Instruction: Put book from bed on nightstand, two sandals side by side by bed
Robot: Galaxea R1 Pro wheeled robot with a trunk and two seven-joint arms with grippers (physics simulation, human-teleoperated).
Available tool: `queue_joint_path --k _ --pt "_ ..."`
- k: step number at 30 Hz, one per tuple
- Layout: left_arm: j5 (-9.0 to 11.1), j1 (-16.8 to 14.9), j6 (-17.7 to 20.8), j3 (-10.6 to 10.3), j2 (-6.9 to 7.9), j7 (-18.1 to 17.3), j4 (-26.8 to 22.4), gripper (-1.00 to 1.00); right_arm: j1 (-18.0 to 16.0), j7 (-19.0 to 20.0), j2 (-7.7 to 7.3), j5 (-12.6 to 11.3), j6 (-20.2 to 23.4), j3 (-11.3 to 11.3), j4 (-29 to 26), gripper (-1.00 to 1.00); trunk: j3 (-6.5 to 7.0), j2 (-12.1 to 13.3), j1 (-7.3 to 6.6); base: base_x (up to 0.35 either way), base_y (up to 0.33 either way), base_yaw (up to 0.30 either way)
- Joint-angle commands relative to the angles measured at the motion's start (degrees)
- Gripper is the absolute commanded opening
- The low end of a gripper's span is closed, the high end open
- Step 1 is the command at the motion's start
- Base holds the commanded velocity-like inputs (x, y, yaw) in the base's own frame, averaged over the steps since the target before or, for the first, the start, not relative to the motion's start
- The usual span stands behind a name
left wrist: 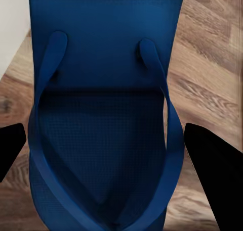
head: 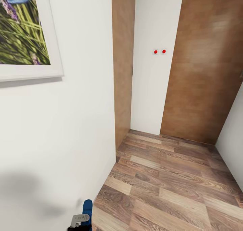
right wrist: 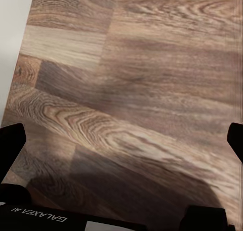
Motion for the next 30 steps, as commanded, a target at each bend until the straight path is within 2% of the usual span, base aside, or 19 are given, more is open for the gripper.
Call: queue_joint_path --k 1,23,30 --pt "-0.48 -0.01 0.12 0.48 -0.04 -0.40 -0.07 -1.00 -0.05 0.29 0.02 -0.50 0.59 -0.17 0.00 1.00 -0.06 -0.03 -0.01 0.000 0.000 -0.285" --pt "-0.48 -0.01 0.12 0.48 -0.04 -0.40 -0.07 -1.00 -0.05 0.29 0.02 -0.50 0.59 -0.17 0.00 1.00 -0.06 -0.03 -0.01 0.000 0.000 -0.283" --pt "-0.48 -0.03 0.12 0.49 -0.04 -0.40 -0.07 -1.00 -0.05 0.33 0.02 -0.50 0.59 -0.17 0.00 1.00 -0.06 -0.03 -0.01 0.201 0.066 -0.084"
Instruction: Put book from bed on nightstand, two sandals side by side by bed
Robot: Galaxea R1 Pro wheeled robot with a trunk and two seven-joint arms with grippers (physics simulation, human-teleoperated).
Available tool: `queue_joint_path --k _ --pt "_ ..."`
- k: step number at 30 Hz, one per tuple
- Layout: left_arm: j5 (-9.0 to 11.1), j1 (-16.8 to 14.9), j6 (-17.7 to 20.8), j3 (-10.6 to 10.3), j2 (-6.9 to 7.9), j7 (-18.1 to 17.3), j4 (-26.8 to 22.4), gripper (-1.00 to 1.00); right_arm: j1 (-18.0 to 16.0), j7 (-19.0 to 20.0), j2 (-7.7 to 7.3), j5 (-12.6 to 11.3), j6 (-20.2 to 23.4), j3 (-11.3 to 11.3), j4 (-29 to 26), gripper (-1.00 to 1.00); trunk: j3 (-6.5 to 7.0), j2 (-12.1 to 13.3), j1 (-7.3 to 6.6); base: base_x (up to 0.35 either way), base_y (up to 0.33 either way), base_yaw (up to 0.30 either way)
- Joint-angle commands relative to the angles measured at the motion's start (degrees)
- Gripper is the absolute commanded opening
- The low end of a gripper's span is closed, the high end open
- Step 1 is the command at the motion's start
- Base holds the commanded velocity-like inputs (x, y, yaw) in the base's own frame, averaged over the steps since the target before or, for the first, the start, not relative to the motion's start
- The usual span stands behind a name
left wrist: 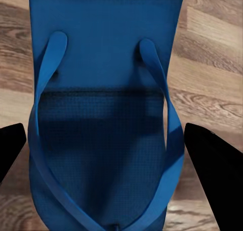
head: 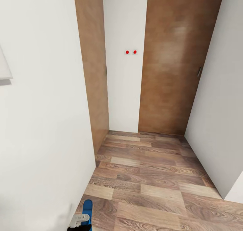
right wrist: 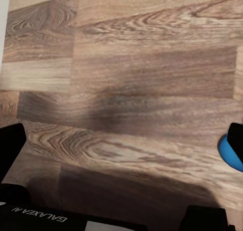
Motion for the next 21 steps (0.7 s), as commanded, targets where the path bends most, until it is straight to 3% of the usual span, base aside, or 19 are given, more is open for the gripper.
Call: queue_joint_path --k 1,14,21 --pt "-0.49 -0.04 0.12 0.49 -0.04 -0.39 -0.05 -1.00 -0.03 0.29 0.01 -0.50 0.59 -0.18 -0.02 1.00 -0.06 -0.02 0.01 0.129 0.037 -0.013" --pt "-0.49 -0.02 0.12 0.49 -0.04 -0.39 -0.05 -1.00 -0.03 0.32 -0.06 -0.50 0.59 -0.18 -0.02 1.00 -0.06 -0.02 0.01 0.074 0.018 -0.003" --pt "-0.49 -0.04 0.12 0.52 -0.04 -0.39 -0.05 -1.00 -0.03 0.33 -0.06 -0.50 0.59 -0.18 -0.02 1.00 -0.13 -0.02 0.01 0.038 0.006 -0.187"
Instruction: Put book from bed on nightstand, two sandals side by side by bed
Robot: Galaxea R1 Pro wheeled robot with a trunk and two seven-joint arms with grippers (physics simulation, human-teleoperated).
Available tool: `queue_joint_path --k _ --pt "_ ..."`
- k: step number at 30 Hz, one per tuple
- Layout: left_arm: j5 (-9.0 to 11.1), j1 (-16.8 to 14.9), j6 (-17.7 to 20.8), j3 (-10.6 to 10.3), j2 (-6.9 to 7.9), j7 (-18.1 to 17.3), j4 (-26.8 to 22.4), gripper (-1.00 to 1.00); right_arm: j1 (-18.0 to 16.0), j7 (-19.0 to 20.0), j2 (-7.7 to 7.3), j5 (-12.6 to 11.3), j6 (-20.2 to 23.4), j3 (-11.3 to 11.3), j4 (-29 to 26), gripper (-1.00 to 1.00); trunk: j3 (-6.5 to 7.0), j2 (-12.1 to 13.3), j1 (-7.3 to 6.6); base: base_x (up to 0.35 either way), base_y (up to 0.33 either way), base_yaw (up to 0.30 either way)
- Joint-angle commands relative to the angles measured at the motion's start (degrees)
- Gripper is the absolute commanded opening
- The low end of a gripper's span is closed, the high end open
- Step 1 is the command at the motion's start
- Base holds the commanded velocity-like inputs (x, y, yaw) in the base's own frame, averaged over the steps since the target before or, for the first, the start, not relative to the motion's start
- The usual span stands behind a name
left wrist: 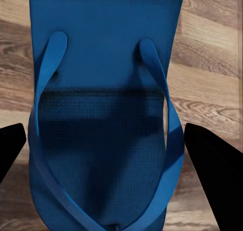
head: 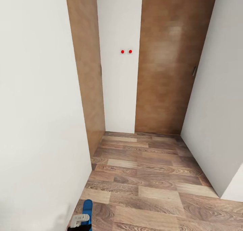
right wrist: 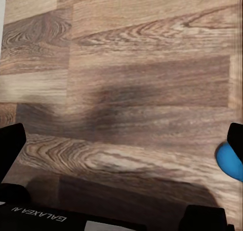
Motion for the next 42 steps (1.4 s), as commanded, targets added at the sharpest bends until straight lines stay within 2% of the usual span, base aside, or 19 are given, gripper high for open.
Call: queue_joint_path --k 1,42 --pt "-0.49 -0.02 0.12 0.48 -0.04 -0.39 -0.07 -1.00 -0.04 0.28 0.01 -0.50 0.59 -0.17 0.00 1.00 -0.06 -0.03 -0.01 0.005 0.001 -0.263" --pt "-0.49 -0.01 0.12 0.52 -0.01 -0.39 -0.07 -1.00 -0.04 0.27 0.01 -0.50 0.59 -0.17 0.00 1.00 -0.08 -0.03 -0.01 0.011 0.008 -0.281"
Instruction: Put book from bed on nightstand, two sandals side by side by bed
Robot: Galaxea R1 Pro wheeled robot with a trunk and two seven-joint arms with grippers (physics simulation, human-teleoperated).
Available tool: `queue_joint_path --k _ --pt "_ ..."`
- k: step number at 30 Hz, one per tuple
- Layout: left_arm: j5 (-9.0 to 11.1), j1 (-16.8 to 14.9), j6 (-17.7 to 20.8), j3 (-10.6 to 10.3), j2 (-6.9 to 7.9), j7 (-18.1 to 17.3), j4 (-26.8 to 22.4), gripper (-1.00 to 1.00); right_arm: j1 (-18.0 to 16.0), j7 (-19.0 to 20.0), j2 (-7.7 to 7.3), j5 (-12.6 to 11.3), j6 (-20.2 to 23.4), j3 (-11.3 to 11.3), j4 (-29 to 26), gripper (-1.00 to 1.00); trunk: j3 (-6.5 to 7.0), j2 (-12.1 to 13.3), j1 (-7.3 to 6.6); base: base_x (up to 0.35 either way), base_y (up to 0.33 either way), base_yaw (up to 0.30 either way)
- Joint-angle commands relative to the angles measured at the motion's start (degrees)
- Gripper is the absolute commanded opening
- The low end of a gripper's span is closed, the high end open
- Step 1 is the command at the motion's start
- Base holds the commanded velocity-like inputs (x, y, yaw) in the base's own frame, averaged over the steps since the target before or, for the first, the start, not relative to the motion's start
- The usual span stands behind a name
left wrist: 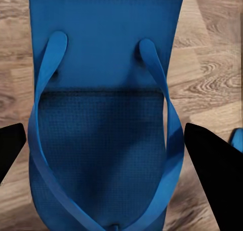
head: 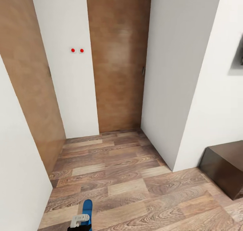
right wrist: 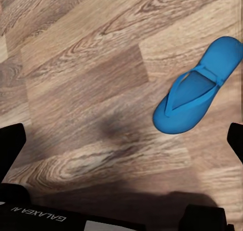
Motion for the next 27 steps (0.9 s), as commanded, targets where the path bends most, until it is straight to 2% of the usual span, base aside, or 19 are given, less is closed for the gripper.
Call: queue_joint_path --k 1,6,14,22,27 --pt "-0.49 -0.02 0.12 0.48 -0.02 -0.39 -0.07 -1.00 -0.04 0.30 0.02 -0.50 0.59 -0.18 -0.01 1.00 -0.06 -0.02 0.01 0.167 0.130 -0.281" --pt "-0.49 -0.01 0.07 0.48 0.00 -0.39 -0.07 -1.00 -0.04 0.31 0.01 -0.50 0.59 -0.18 -0.01 1.00 -0.06 -0.02 0.01 0.056 0.044 -0.153" --pt "-0.49 -0.01 0.11 0.48 -0.01 -0.39 -0.07 -1.00 -0.04 0.31 0.01 -0.50 0.59 -0.18 -0.01 1.00 -0.06 -0.02 0.01 0.008 0.005 -0.016" --pt "-0.49 -0.02 0.10 0.48 0.02 -0.39 -0.07 -1.00 -0.04 0.32 0.01 -0.50 0.59 -0.18 -0.01 1.00 -0.06 -0.02 0.01 0.197 0.115 -0.001" --pt "-0.49 -0.02 0.07 0.48 -0.02 -0.39 -0.07 -1.00 -0.04 0.30 0.01 -0.50 0.59 -0.18 -0.01 1.00 -0.06 -0.02 0.01 0.057 0.029 0.000"
